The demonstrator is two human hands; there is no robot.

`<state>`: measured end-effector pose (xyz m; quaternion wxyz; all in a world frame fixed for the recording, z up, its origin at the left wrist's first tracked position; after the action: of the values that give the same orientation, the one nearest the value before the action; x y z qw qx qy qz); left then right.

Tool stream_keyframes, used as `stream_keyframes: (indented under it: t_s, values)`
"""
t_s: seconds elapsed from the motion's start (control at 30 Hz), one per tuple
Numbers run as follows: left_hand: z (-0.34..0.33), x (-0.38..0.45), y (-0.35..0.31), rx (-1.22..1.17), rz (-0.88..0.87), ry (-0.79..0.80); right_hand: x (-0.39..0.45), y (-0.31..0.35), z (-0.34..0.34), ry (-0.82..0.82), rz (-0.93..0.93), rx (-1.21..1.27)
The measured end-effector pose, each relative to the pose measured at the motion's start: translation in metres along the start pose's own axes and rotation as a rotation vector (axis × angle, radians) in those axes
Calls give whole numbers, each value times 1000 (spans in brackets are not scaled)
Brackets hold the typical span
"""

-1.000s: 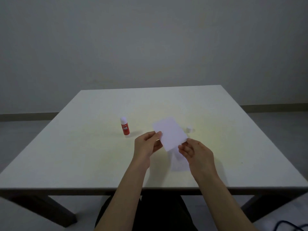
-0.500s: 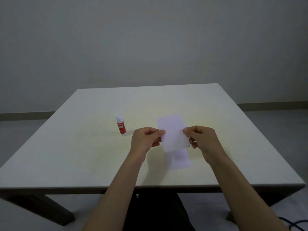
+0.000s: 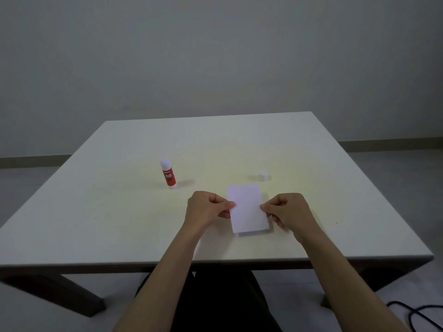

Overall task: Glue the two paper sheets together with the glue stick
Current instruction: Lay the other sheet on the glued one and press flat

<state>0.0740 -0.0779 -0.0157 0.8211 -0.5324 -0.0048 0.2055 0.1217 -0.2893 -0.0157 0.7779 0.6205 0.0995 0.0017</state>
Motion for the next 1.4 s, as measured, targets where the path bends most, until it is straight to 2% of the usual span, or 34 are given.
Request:
stream_keyframes:
  t_s: [0.5, 1.0, 1.4]
  values:
    - [-4, 4, 4, 65, -43, 9, 4, -7, 0, 15, -30, -44]
    - [-5, 3, 0, 186, -94, 0, 1, -4, -2, 8, 28, -130]
    - [-10, 4, -7, 414, -199, -118, 1, 6, -12, -35, 128, -409]
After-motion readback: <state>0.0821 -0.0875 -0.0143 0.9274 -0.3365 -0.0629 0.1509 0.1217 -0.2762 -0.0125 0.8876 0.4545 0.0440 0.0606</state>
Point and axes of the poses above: each hand's wrist, its own x-axis towards the middle knuckle, its own z-axis out of the back of the hand, y = z × x, the point moved 9 cm from there along x, towards the middle knuckle, and after that the axes turned 7 degrees about x, right-handed, at the moved point
